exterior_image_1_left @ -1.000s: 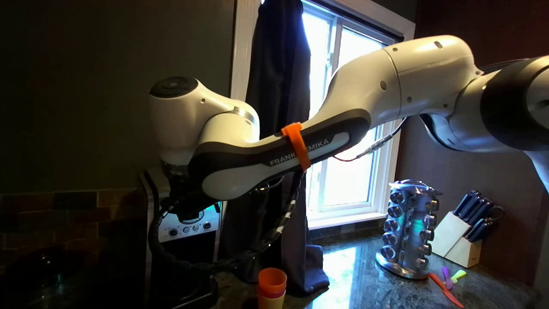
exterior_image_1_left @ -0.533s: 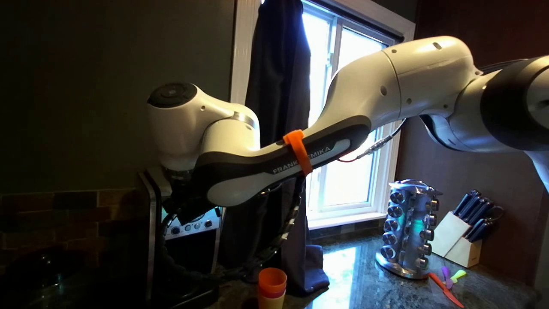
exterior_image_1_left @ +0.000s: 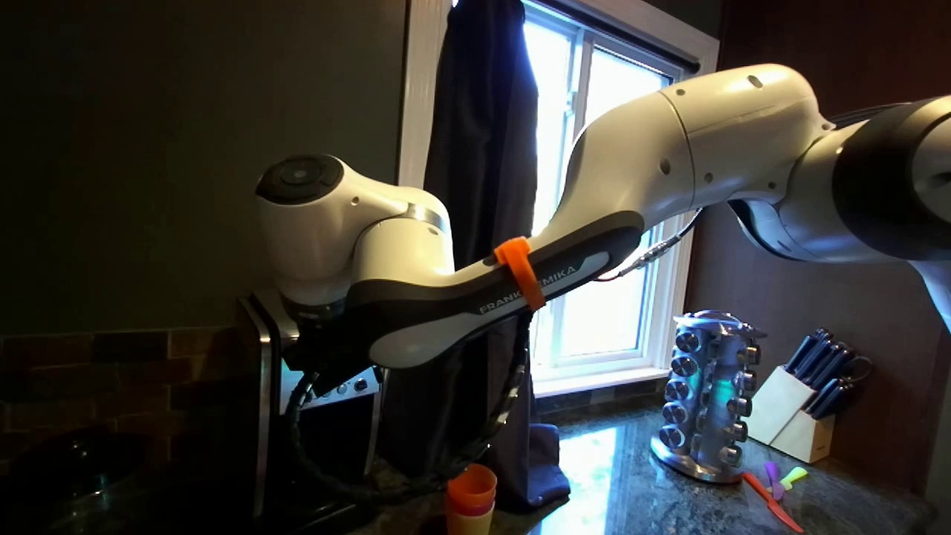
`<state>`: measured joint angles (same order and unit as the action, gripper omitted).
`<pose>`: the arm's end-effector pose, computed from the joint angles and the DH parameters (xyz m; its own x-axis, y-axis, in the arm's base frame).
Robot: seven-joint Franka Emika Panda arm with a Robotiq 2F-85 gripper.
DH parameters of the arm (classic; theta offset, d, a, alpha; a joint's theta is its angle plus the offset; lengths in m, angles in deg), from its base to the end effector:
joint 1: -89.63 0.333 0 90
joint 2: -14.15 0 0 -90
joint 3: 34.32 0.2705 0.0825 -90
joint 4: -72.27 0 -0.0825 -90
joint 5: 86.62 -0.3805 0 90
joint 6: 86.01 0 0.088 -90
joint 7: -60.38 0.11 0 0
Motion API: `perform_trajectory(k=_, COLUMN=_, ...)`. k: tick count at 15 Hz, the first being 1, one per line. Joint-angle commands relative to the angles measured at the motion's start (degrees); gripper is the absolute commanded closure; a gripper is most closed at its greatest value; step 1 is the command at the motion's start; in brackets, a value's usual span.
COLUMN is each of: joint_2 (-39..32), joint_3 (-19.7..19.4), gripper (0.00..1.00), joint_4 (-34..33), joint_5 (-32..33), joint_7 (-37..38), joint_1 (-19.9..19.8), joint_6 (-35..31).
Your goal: Turn on the coffee maker
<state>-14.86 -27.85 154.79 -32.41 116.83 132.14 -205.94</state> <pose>0.4992 0.4905 0.3901 0.7218 0.3621 0.5898 0.1113 -0.9018 0.4175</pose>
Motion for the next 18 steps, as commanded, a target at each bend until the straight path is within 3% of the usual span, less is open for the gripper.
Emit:
perform_trajectory(k=1, joint_2=0.41, joint_3=0.93, gripper=1.00, joint_4=0.98, joint_5=0.13, joint_7=0.13, joint_1=-1.47, joint_6=-1.74)
perform_trajectory(k=13, joint_2=2.89, joint_3=3.50, gripper=1.00, joint_4=2.78, joint_5=-4.56, joint_7=-1.27, joint_1=-2.28, joint_6=0.19)
perform_trajectory(k=18, joint_2=6.43, joint_3=6.01, gripper=1.00, joint_4=5.83, joint_5=-13.63, joint_7=-8.14, joint_1=-3.18, joint_6=2.58)
